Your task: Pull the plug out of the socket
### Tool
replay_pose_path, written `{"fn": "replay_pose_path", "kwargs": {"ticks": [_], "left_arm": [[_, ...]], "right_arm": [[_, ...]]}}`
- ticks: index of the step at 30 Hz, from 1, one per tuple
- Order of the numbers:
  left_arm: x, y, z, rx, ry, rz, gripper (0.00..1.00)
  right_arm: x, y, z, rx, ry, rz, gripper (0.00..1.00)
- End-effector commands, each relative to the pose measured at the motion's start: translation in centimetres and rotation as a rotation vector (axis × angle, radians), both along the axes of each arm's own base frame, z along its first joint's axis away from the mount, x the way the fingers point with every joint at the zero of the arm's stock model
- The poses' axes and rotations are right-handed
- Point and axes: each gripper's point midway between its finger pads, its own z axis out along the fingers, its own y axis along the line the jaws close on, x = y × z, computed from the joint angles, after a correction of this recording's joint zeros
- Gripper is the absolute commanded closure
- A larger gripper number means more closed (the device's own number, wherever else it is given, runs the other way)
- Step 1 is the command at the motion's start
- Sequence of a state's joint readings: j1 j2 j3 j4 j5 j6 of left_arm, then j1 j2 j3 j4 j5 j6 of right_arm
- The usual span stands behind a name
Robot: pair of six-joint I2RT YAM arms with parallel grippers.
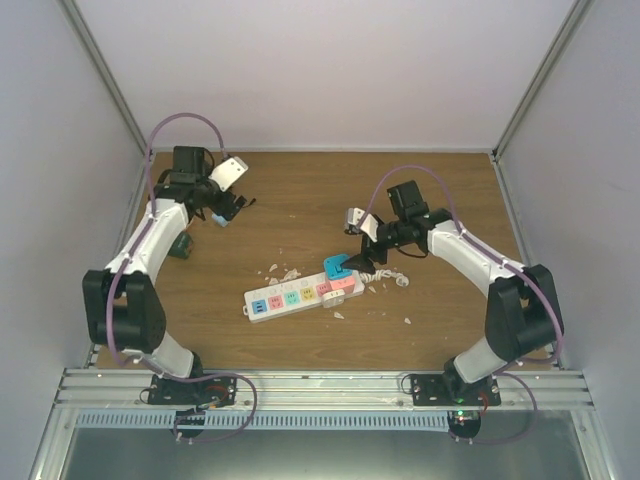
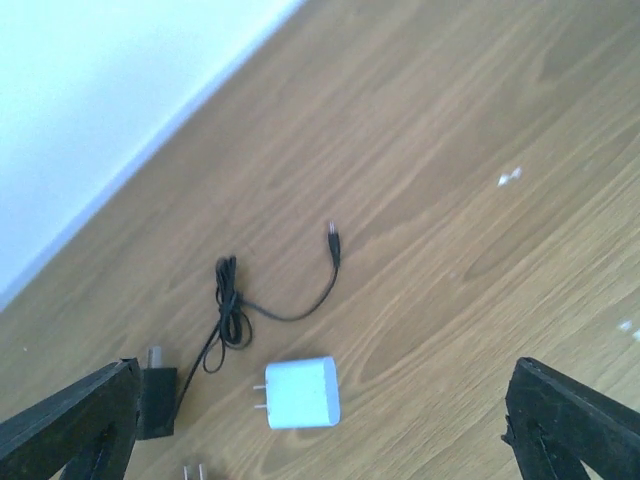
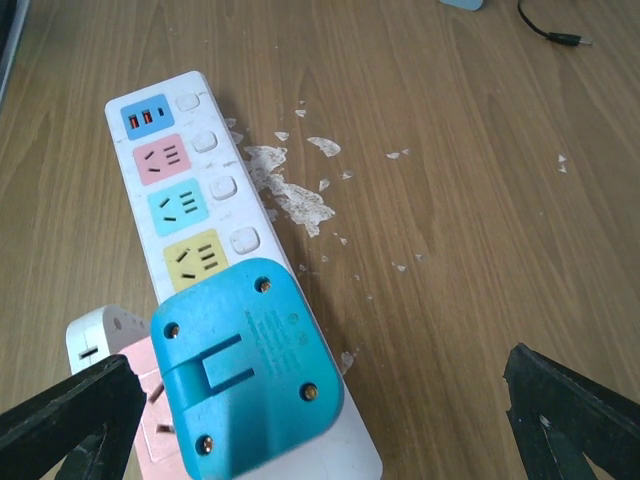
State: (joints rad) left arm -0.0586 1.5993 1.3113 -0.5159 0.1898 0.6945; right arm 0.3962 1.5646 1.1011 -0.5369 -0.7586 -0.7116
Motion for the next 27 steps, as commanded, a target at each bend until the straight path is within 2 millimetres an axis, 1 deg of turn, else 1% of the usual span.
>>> {"fn": "replay_pose_path", "kwargs": {"ticks": [1,2,4,7,11,16,18,20,22,24,27], "left_arm": [[-1.2,-2.8,6.2,-0.217,-0.085,-0.022,0.01],[-1.7,-3.3,6.8,-0.246,-0.079,-0.042,0.01],[-3.0,-5.0,7.5,-0.306,-0.046,-0.127,0.01],[-4.7,-7.4,6.9,-0.389,0.056,-0.209,0.01],[-7.9,-11.9,5.3,-0.460,0.176,-0.366,0.01],[-12.0,-17.9,2.0,-0.481,0.333,-0.511,0.01],[-13.5,-19.8,0.7,-0.499,0.406,-0.560,0.01],[-14.7,-21.2,-0.6,-0.508,0.470,-0.589,0.01],[-15.3,-22.2,-1.9,-0.507,0.518,-0.604,0.01],[-15.7,-22.9,-2.8,-0.501,0.547,-0.611,0.01],[-15.9,-23.5,-3.6,-0.507,0.577,-0.615,0.01]], "right_arm": [[-0.7,-1.0,0.9,0.028,-0.006,0.010,0.00],[-0.6,-1.1,0.9,0.027,-0.006,0.007,0.00],[-0.7,-1.3,0.8,0.027,-0.005,0.007,0.01],[-1.1,-1.4,0.5,0.027,0.007,0.013,0.00],[-1.6,-1.7,-0.1,0.022,0.015,0.014,0.00],[-2.6,-1.8,-1.7,0.014,0.039,0.041,0.00],[-3.0,-1.8,-2.2,0.022,0.041,0.064,0.00],[-3.4,-1.8,-2.6,0.033,0.037,0.084,0.00],[-3.7,-1.7,-2.9,0.045,0.026,0.105,0.00],[-3.7,-1.6,-3.1,0.054,0.015,0.122,0.00],[-3.9,-1.5,-3.5,0.068,0.006,0.153,0.00]]}}
